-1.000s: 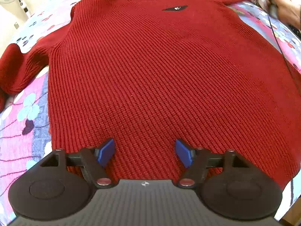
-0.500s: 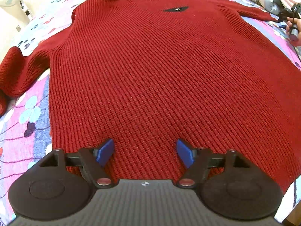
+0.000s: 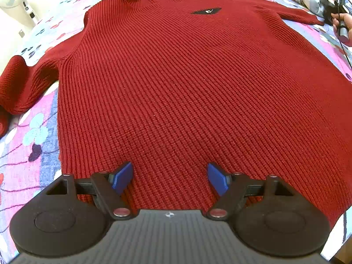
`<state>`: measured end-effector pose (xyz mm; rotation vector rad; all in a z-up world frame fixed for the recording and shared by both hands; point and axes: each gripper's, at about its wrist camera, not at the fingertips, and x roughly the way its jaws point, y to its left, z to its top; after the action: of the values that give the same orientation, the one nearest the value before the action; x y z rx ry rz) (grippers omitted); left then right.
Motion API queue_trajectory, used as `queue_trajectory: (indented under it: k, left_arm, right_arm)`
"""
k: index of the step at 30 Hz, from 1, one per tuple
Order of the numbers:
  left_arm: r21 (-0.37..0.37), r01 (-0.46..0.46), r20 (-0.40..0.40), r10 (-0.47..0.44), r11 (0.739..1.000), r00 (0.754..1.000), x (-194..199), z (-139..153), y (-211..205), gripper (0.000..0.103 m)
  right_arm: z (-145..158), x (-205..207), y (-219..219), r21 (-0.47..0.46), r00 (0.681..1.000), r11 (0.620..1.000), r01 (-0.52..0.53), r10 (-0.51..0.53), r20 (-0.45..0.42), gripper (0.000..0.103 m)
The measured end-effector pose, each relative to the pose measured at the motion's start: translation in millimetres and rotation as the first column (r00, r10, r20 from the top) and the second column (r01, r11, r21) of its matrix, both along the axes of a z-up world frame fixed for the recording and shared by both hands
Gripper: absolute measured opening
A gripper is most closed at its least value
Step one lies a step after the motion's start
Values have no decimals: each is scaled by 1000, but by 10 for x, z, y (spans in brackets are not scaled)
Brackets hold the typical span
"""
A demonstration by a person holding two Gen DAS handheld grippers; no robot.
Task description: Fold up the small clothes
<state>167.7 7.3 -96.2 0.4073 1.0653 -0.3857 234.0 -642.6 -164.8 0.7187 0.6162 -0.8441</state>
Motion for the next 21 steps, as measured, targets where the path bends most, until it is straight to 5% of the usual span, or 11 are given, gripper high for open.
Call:
queue_trajectory:
  k: [2, 4, 7, 8, 11, 14, 17, 19, 21]
  left_arm:
    - [-9, -2, -1, 2, 1000, 1000, 5, 17, 21, 81]
    - [-41, -24, -7, 24, 999, 1000, 31, 60, 90, 80]
    - [-101, -101, 52, 107, 990, 993, 94, 211, 270, 75]
    - [-136, -138, 80, 150, 981, 986, 125, 284, 372, 66]
    - [-296, -286, 118, 332, 911, 936, 266, 499, 834, 31]
    - [-394, -437, 118, 516, 808, 848, 443, 590, 1384, 17]
    - [-467, -582, 123, 701, 665, 702, 599, 571, 2017, 17]
    - [-536, -644, 85, 794, 546, 602, 673, 501, 2475, 17]
    - [-620, -667, -6, 848, 413, 530, 722, 358, 2892, 17]
  right_arm:
    - [111, -83, 54, -81, 989, 991, 102, -110, -102, 3]
    - [285, -196, 187, -107, 996, 991, 79, -84, -42, 3]
    - [596, -310, 661, -187, 989, 972, -141, 148, 24, 7]
    - [693, -359, 849, -202, 971, 954, -222, 235, 41, 14]
    - [923, -630, 1485, -193, 863, 860, -473, 497, 97, 32]
    - [954, -853, 2063, -130, 675, 682, -720, 731, 99, 36]
    - [832, -1089, 2496, -50, 532, 533, -845, 846, 17, 36]
    - [684, -1186, 2664, 16, 477, 480, -877, 874, -97, 36]
    - [511, -1264, 2742, 53, 451, 472, -880, 865, -218, 36]
